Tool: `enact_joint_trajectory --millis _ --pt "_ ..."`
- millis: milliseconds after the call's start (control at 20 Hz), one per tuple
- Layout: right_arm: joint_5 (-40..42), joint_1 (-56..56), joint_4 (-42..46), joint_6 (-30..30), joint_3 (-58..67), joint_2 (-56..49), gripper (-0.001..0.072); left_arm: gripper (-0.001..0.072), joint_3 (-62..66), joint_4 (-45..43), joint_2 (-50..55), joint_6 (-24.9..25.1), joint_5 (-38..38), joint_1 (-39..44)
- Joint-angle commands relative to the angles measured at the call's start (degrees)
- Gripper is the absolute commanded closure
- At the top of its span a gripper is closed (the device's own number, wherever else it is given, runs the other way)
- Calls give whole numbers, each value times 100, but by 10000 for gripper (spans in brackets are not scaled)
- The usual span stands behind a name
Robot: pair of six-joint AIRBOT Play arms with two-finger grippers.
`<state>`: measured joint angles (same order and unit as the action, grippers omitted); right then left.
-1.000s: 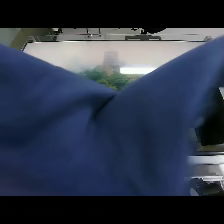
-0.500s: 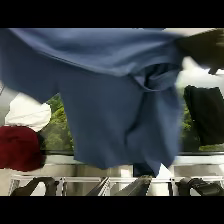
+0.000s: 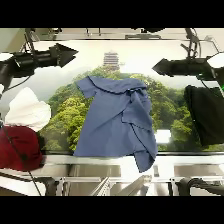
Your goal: Fold the shirts.
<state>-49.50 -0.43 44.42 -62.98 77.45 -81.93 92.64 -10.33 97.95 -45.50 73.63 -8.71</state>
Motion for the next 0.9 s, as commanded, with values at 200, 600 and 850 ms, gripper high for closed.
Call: enact_joint_trajectory --millis 200,600,850 --pt "-1967 -999 629 -234 0 -584 159 26 -157 -2107 254 -2269 2312 -651" --pt "-1873 -177 774 -133 2 -2048 155 26 -4913 -4120 -1617 -2168 922 -4" --pt "-1711 -144 293 52 11 -2430 155 26 -6094 -4050 -2551 -2208 -304 17"
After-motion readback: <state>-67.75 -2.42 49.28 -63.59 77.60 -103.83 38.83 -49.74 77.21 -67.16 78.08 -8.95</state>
